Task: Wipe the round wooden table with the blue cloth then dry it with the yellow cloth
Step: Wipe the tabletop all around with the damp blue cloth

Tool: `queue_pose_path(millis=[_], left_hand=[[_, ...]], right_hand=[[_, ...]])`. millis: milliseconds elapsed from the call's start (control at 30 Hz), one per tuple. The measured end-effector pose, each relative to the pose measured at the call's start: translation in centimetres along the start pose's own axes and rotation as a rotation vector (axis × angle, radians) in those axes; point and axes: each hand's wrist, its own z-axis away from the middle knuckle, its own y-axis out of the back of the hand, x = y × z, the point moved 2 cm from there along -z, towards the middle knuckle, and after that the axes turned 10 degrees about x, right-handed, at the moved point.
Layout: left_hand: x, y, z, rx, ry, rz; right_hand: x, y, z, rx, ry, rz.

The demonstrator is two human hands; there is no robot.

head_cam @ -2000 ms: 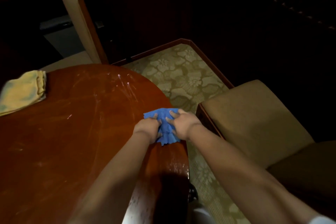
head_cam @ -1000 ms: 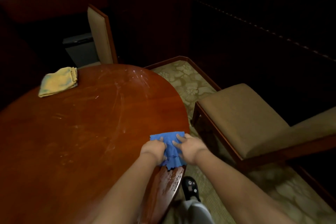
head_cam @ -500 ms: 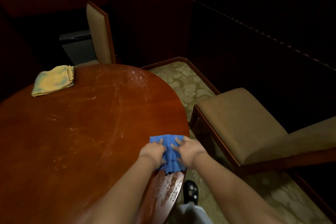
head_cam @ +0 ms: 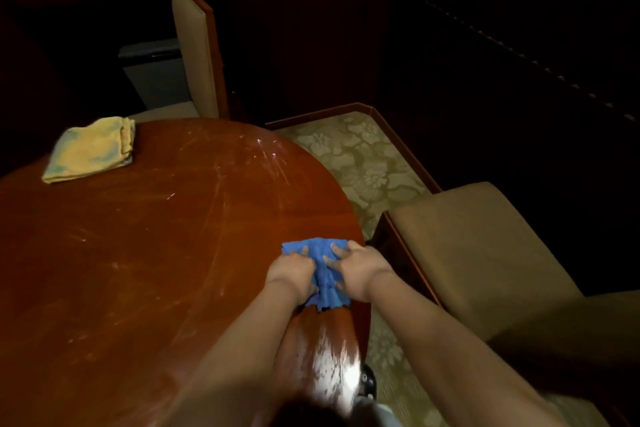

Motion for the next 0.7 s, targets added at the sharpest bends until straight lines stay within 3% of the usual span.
queue_pose_path(millis=[467, 700], left_hand=[[-6.7, 5.2, -12.3, 0.002, 0.306, 0.264], [-8.7, 6.3, -15.3, 0.025, 0.352, 0.243]], right_hand=[[7.9, 6.3, -15.8, 0.117, 0.207, -0.002], [9.7, 7.3, -19.6, 0.149, 0.245, -0.007]])
